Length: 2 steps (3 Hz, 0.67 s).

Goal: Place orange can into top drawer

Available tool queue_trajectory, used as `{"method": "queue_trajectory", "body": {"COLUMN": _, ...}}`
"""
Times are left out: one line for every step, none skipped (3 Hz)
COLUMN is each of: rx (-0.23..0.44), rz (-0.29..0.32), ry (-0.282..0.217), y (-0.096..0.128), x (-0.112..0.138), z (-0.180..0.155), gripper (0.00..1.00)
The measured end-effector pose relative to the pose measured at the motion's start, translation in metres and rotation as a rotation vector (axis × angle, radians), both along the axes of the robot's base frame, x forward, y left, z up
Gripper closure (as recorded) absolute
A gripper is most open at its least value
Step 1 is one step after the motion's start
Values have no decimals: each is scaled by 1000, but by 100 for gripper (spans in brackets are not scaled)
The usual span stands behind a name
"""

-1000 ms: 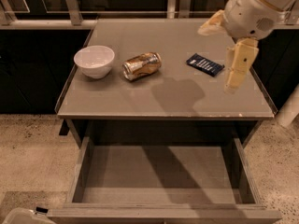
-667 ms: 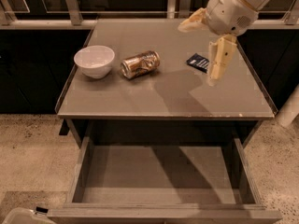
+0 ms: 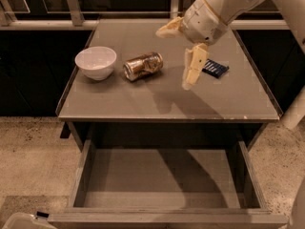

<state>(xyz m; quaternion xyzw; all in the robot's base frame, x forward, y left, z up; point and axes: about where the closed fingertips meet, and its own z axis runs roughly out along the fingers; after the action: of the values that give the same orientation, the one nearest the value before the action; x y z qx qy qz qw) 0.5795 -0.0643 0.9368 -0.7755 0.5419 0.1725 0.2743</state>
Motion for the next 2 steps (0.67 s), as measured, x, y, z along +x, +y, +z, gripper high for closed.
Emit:
{"method": "queue_trajectory", "body": {"rx": 27, "rz": 35, "ry": 37, "y": 54, "x": 24, "z": -36, "gripper": 0}}
{"method": "queue_trajectory", "body": {"rx": 27, "rz": 36, "ry": 37, "y": 55, "x": 25, "z": -36, "gripper": 0}}
